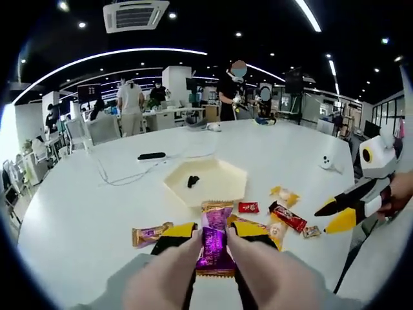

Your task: Place the target food into the container with the food tongs after gripping and lifting it, then release it inside without dropping or visibly crushing the food.

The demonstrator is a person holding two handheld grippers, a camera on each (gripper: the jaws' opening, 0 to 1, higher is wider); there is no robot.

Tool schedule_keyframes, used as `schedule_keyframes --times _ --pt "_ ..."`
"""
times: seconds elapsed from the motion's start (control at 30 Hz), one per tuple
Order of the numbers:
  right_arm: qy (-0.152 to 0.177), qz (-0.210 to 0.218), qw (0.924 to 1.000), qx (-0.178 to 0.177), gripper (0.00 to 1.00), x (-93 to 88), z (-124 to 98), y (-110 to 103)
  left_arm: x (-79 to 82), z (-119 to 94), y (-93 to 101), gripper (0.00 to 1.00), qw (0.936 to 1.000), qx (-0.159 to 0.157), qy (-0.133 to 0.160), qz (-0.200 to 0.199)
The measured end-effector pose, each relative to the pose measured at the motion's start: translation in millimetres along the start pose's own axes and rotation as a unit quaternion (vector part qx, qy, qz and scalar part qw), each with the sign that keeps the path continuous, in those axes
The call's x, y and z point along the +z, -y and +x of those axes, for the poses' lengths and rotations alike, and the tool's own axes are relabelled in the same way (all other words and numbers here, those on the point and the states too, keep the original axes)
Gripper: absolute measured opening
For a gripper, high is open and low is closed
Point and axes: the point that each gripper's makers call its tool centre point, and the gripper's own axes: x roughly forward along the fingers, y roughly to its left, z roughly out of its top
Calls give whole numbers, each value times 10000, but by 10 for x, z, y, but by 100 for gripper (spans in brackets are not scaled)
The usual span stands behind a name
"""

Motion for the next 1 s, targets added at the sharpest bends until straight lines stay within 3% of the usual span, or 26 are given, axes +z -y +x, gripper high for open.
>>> schedule_keyframes --times 0.3,0.37,0.57,0.83,1.0 --pt "10 2 10000 99 41 -45 28 -74 22 -107 -233 19 9995 262 -35 -177" --pt "7 7 9999 123 41 -57 39 -86 52 -110 -355 19 9984 454 -57 -335" --pt "27 23 9999 158 41 -62 43 -93 161 -100 -484 19 9962 622 -54 -608" --pt "92 43 9999 76 41 -45 -12 -11 203 -25 -486 19 9959 688 -131 -579" --pt "221 81 9997 -19 42 11 -57 43 219 61 -456 19 9945 592 -243 -830"
